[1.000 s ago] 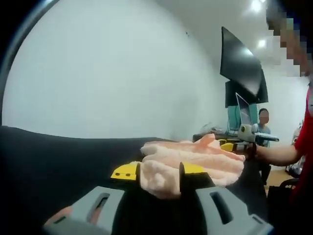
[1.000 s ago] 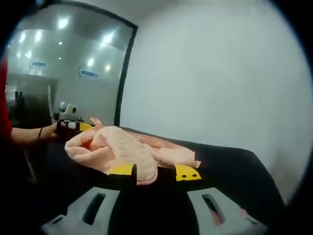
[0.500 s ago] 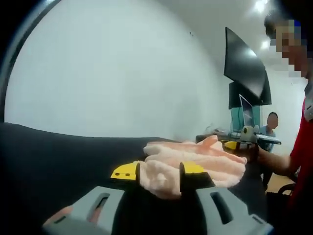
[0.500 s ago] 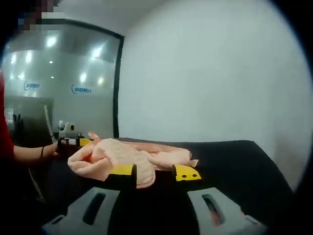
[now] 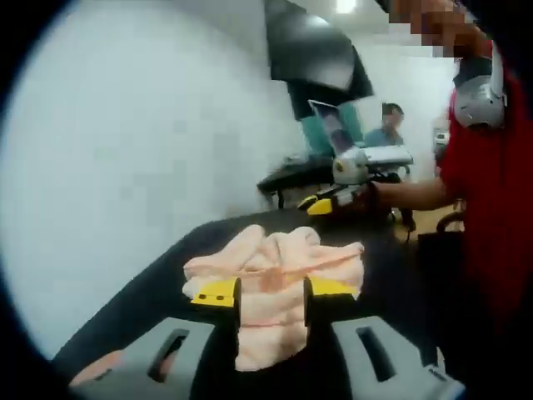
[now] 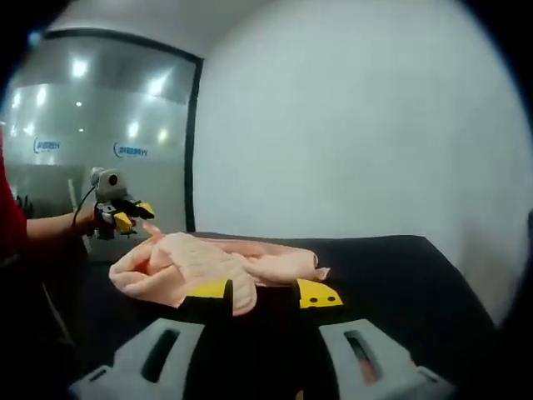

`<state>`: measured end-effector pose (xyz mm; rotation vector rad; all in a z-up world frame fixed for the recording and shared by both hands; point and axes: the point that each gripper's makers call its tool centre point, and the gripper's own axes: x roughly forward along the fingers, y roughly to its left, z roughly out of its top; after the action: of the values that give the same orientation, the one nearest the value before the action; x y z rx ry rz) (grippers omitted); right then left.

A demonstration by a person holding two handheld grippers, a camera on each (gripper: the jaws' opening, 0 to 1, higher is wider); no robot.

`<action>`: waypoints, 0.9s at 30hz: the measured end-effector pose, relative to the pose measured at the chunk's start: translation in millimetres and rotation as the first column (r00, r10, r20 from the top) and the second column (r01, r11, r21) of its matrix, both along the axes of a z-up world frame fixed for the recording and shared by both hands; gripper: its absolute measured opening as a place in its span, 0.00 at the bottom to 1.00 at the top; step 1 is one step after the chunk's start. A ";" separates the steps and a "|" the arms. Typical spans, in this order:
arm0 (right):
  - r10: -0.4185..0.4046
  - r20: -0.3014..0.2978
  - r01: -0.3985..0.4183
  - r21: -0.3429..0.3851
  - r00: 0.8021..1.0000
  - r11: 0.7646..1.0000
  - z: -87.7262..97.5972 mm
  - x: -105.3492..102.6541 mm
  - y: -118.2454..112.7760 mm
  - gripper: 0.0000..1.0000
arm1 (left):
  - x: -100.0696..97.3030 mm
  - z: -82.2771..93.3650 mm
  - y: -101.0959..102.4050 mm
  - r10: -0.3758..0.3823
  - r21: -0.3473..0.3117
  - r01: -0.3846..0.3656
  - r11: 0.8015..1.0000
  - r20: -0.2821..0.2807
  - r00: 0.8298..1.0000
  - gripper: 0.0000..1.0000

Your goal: Fold the towel on the table until its edges align and the towel forms a compact rectangular stack.

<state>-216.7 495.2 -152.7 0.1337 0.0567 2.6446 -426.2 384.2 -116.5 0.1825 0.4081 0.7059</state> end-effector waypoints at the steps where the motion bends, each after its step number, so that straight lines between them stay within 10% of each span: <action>1: 0.001 0.000 -0.001 0.000 1.000 1.000 0.0 -0.2 -0.4 0.26 | -0.7 -4.8 7.1 0.018 -0.027 -0.018 0.999 -0.008 1.000 0.30; 5: -0.005 0.003 0.005 0.000 1.000 1.000 -0.6 0.0 2.5 0.26 | 9.7 -16.4 33.3 0.056 -0.040 -0.056 0.998 -0.009 0.998 0.25; 7: -0.007 0.001 0.007 -0.006 1.000 1.000 -0.9 0.1 2.9 0.26 | 29.8 -8.1 28.9 0.019 -0.062 -0.011 0.998 0.118 0.993 0.05; 17: -0.001 0.036 0.002 -0.022 0.999 1.000 -5.9 -4.1 -2.7 0.26 | 7.8 91.2 49.2 0.139 0.125 -0.184 0.975 0.304 0.942 0.00; 23: 0.003 0.014 -0.003 -0.024 1.000 1.000 -2.3 -2.2 -0.2 0.26 | -10.3 162.9 64.2 0.246 0.186 -0.304 0.934 0.279 0.928 0.00; 27: 0.062 -0.100 -0.069 -0.066 0.993 0.995 16.5 -3.1 -6.2 0.26 | -15.6 194.5 72.5 0.336 0.256 -0.348 0.902 0.089 0.937 0.00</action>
<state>-219.8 489.0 -136.2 0.2421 0.1885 2.6961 -441.8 456.7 78.0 0.3571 0.3040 1.1129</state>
